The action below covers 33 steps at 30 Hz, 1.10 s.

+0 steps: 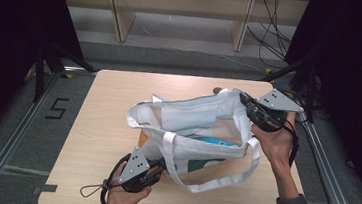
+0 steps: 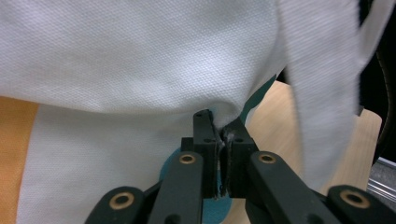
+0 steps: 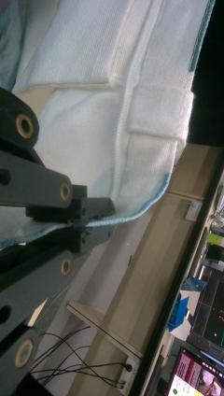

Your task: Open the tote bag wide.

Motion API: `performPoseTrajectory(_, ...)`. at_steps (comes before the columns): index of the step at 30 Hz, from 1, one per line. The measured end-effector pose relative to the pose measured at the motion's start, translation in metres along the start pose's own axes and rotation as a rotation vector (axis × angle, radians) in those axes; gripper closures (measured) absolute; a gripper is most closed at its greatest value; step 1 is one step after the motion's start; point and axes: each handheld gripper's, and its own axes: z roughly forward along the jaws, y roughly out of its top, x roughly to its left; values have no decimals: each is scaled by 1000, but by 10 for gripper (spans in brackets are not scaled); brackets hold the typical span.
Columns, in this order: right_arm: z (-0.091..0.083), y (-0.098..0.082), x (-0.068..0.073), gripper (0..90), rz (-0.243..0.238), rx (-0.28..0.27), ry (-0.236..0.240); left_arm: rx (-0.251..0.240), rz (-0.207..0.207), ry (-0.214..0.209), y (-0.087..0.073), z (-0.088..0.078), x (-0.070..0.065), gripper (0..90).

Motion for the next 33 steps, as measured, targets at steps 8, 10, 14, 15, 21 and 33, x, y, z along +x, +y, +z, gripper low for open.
performPoseTrajectory(8, -2, 1, -11, 595, 95, -18, 8, -44, -96, -15, 8, 5, 25, 879)
performPoseTrajectory(10, -7, 3, -16, 545, 119, -22, 21, -39, -113, -9, 10, 6, 32, 880)
performPoseTrajectory(14, -29, 14, -15, 506, 158, -68, 54, -52, -155, 10, 13, 9, 44, 881)
performPoseTrajectory(15, -35, 17, -15, 507, 148, -75, 76, -51, -144, 3, 13, 9, 46, 884)
performPoseTrajectory(21, -55, 36, -1, 500, 103, -132, 182, -49, -139, 1, 13, 9, 46, 884)
performPoseTrajectory(33, -39, 50, 30, 417, 31, -17, 332, -51, -140, 11, 13, 11, 52, 880)
